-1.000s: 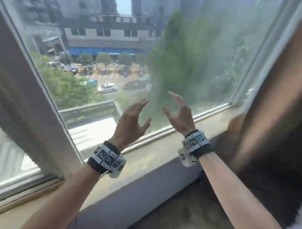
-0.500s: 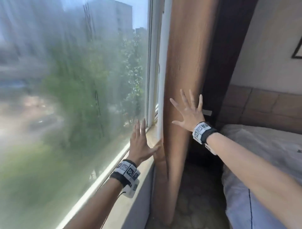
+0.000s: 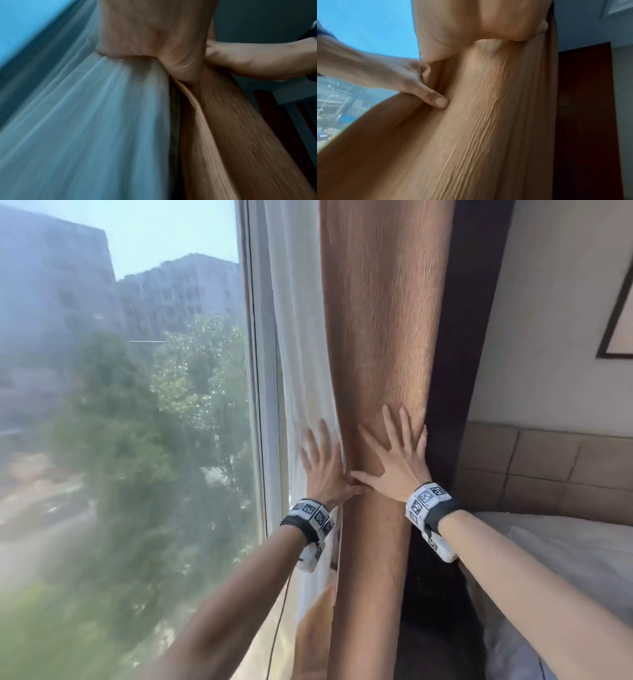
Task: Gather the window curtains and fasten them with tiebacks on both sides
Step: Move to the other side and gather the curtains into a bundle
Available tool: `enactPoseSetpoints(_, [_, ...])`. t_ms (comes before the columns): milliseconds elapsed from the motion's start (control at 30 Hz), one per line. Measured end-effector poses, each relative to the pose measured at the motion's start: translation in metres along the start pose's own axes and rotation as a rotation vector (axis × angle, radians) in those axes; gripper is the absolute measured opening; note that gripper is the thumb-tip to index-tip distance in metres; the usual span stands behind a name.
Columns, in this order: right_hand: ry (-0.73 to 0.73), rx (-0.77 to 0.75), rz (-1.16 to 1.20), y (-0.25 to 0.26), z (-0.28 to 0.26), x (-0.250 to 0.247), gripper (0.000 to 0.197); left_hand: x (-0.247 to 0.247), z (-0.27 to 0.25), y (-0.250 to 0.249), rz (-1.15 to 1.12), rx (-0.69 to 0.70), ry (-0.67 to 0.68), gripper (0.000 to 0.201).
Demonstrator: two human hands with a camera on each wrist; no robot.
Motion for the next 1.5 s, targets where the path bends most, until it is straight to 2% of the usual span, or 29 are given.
enactPoseSetpoints(67, [-0.053,-0.002,0.073,-0.033,0.029,0.016,0.108,0.04,0.043,0.002,0.01,-0.006,0.019,0.148])
enactPoseSetpoints(100, [-0.096,0.016,0.116,-0.052,0.043,0.023,0.111,0.06,0.065,0.002,0.035,0.005,0.028,0.136])
enactPoseSetpoints(200, [-0.233,0.12,0.253,-0.108,0.095,0.04,0.126,0.109,0.14,-0.003,0.092,0.055,0.009,0.081])
enactPoseSetpoints(233, [-0.259,0.144,0.309,-0.124,0.115,0.045,0.132,0.122,0.162,-0.004,0.096,0.039,0.006,0.076])
enactPoseSetpoints(333, [-0.253,0.186,0.423,-0.159,0.18,0.073,0.143,0.153,0.224,0.0,0.193,-0.003,-0.032,0.095])
enactPoseSetpoints(367, [-0.228,0.19,0.439,-0.168,0.201,0.086,0.145,0.163,0.242,0.002,0.198,-0.015,-0.033,0.089])
enactPoseSetpoints(433, [-0.183,0.191,0.427,-0.182,0.239,0.112,0.148,0.187,0.281,0.013,0.21,-0.041,0.008,0.06])
enactPoseSetpoints(467, [-0.158,0.184,0.404,-0.187,0.258,0.126,0.149,0.2,0.301,0.019,0.214,-0.054,0.043,0.053])
enactPoseSetpoints(533, [-0.12,0.167,0.385,-0.196,0.298,0.157,0.151,0.223,0.342,0.037,0.198,-0.084,0.082,0.048])
enactPoseSetpoints(667, [-0.101,0.155,0.378,-0.224,0.369,0.218,0.156,0.275,0.415,0.06,0.223,-0.084,0.076,0.04])
enactPoseSetpoints(733, [-0.103,0.174,0.37,-0.243,0.392,0.246,0.157,0.304,0.445,0.064,0.235,-0.074,0.097,0.047])
enactPoseSetpoints(833, [-0.105,0.242,0.316,-0.284,0.427,0.281,0.155,0.339,0.485,0.07,0.266,-0.033,0.111,0.102])
enactPoseSetpoints(867, [-0.105,0.263,0.3,-0.3,0.437,0.291,0.154,0.345,0.491,0.069,0.285,-0.005,0.098,0.115])
enactPoseSetpoints(900, [-0.099,0.275,0.28,-0.317,0.449,0.3,0.153,0.345,0.492,0.067,0.291,0.027,0.055,0.115])
enactPoseSetpoints(933, [-0.088,0.275,0.261,-0.333,0.461,0.31,0.151,0.339,0.489,0.065,0.286,0.051,-0.018,0.107])
enactPoseSetpoints(1000, [-0.055,0.25,0.257,-0.358,0.485,0.329,0.147,0.312,0.472,0.064,0.282,0.082,-0.23,0.084])
enactPoseSetpoints(1033, [-0.051,0.246,0.283,-0.369,0.497,0.338,0.145,0.299,0.46,0.071,0.284,0.077,-0.34,0.08])
enactPoseSetpoints(1100, [-0.051,0.266,0.346,-0.389,0.518,0.354,0.143,0.276,0.44,0.097,0.283,-0.002,-0.5,0.091])
enactPoseSetpoints(1167, [-0.042,0.276,0.384,-0.4,0.535,0.369,0.141,0.262,0.438,0.141,0.19,-0.162,-0.562,0.115])
enactPoseSetpoints(1233, [-0.029,0.248,0.435,-0.401,0.552,0.379,0.14,0.259,0.45,0.179,0.006,-0.339,-0.529,0.137])
enactPoseSetpoints(1267, [-0.026,0.229,0.45,-0.399,0.559,0.384,0.139,0.26,0.46,0.186,-0.052,-0.349,-0.511,0.143])
enactPoseSetpoints(1333, [-0.022,0.19,0.468,-0.395,0.568,0.394,0.138,0.268,0.489,0.175,-0.093,-0.251,-0.478,0.14])
enactPoseSetpoints(1400, [-0.002,0.112,0.548,-0.388,0.576,0.402,0.135,0.29,0.521,0.146,-0.022,-0.149,-0.405,0.117])
enactPoseSetpoints(1433, [0.017,0.056,0.597,-0.384,0.579,0.404,0.132,0.305,0.536,0.134,0.032,-0.139,-0.367,0.113])
enactPoseSetpoints(1500, [0.078,-0.074,0.655,-0.376,0.579,0.41,0.129,0.339,0.564,0.125,0.1,-0.185,-0.275,0.127])
Point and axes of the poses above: each hand's wrist, its own z-axis towards the middle knuckle, its own x-axis out of the palm, y = z × x, the point moved 9 cm from there along z, towards the middle knuckle, and after that the axes turned 3 degrees about x, right-handed, at the moved point
